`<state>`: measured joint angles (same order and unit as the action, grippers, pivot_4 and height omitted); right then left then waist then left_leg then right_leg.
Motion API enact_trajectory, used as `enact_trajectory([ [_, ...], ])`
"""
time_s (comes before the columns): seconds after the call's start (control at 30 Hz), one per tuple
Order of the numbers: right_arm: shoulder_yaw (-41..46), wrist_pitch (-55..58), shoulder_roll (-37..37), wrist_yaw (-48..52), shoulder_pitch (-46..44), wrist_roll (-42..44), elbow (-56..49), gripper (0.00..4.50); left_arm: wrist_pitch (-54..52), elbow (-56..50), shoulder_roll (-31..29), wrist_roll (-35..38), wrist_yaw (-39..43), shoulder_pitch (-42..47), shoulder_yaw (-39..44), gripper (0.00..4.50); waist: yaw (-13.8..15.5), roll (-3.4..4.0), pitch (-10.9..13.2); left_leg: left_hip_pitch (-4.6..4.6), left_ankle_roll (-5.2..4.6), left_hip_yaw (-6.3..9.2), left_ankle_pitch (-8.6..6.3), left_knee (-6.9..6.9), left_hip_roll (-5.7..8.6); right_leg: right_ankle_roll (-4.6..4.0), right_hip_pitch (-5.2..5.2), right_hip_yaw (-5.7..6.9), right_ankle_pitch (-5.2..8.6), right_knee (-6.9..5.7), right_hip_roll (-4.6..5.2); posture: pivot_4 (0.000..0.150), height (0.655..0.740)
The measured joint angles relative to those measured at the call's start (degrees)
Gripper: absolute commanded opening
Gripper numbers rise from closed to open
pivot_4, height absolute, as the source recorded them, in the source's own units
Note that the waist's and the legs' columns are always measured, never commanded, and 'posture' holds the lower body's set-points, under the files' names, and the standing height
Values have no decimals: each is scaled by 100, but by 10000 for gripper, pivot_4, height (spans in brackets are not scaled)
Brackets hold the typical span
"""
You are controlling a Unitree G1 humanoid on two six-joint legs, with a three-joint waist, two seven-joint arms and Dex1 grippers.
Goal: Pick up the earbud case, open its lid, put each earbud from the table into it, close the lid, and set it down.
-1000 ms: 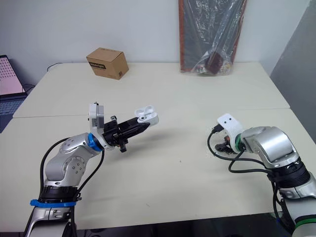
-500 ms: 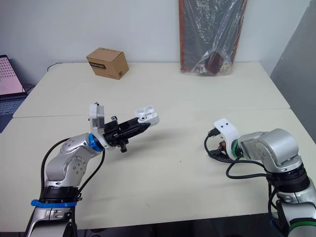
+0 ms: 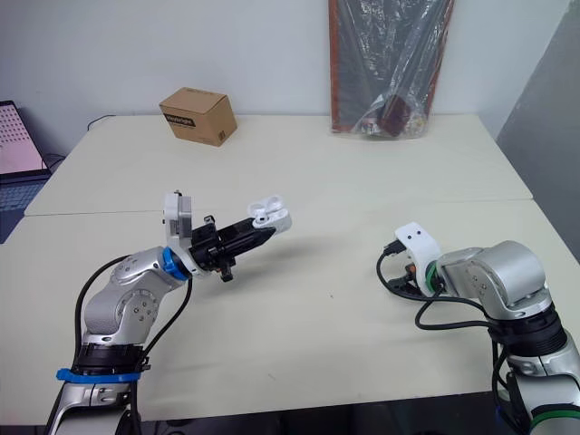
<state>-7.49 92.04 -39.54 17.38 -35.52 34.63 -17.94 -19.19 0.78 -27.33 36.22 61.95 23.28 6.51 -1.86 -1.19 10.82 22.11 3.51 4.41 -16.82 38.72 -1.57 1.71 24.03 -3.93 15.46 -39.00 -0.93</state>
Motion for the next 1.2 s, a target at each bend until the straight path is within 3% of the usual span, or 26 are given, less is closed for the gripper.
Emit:
enact_trajectory([
  [0.13,0,1,-4,-47,11,23,0,4661,0,0,0,0,-1,1,0,7823,0,0,0,0,0,0,0,0,0,0,0,0,0,0,0,1500,7400],
  [0.17,0,2,-8,-50,12,37,0,3790,0,0,0,0,-1,0,0,7823,0,0,0,0,0,0,0,0,0,0,0,0,0,0,-1,1500,7400],
  [0.3,-122,-30,-205,82,7,67,-51,3822,0,0,1,0,0,1,0,7823,0,0,0,1,0,-1,0,0,1,0,0,0,0,1,0,1500,7400],
  [0.43,-926,-751,-1144,914,-174,-61,-274,3822,3,1,3,0,-1,1,1,7823,-1,2,1,1,0,-3,0,0,1,1,2,0,1,4,1,1500,7400],
  [0.57,-1921,-2696,-2349,2374,-384,-928,-530,3822,45,7,22,-7,2,7,-2,7823,-3,3,2,0,0,-2,0,-1,-2,4,3,4,2,5,0,1500,7400],
  [0.7,-2480,-4550,-2779,3467,-334,-1920,-532,3822,73,14,68,-13,2,26,-7,7823,-2,3,2,-1,0,-5,0,0,-3,4,3,2,2,6,0,1500,7400],
  [0.93,-2647,-6947,-2838,5219,-119,-2945,15,3822,86,15,126,-37,-2,43,-8,7823,1,3,2,-3,1,-5,0,4,-3,2,1,1,1,3,3,1500,7400],
  [1.2,-2647,-7816,-2453,5907,-105,-3742,810,3822,86,11,125,-37,-13,35,-6,7823,3,3,2,-6,2,-4,1,5,-3,0,1,0,0,0,4,1500,7400],
])
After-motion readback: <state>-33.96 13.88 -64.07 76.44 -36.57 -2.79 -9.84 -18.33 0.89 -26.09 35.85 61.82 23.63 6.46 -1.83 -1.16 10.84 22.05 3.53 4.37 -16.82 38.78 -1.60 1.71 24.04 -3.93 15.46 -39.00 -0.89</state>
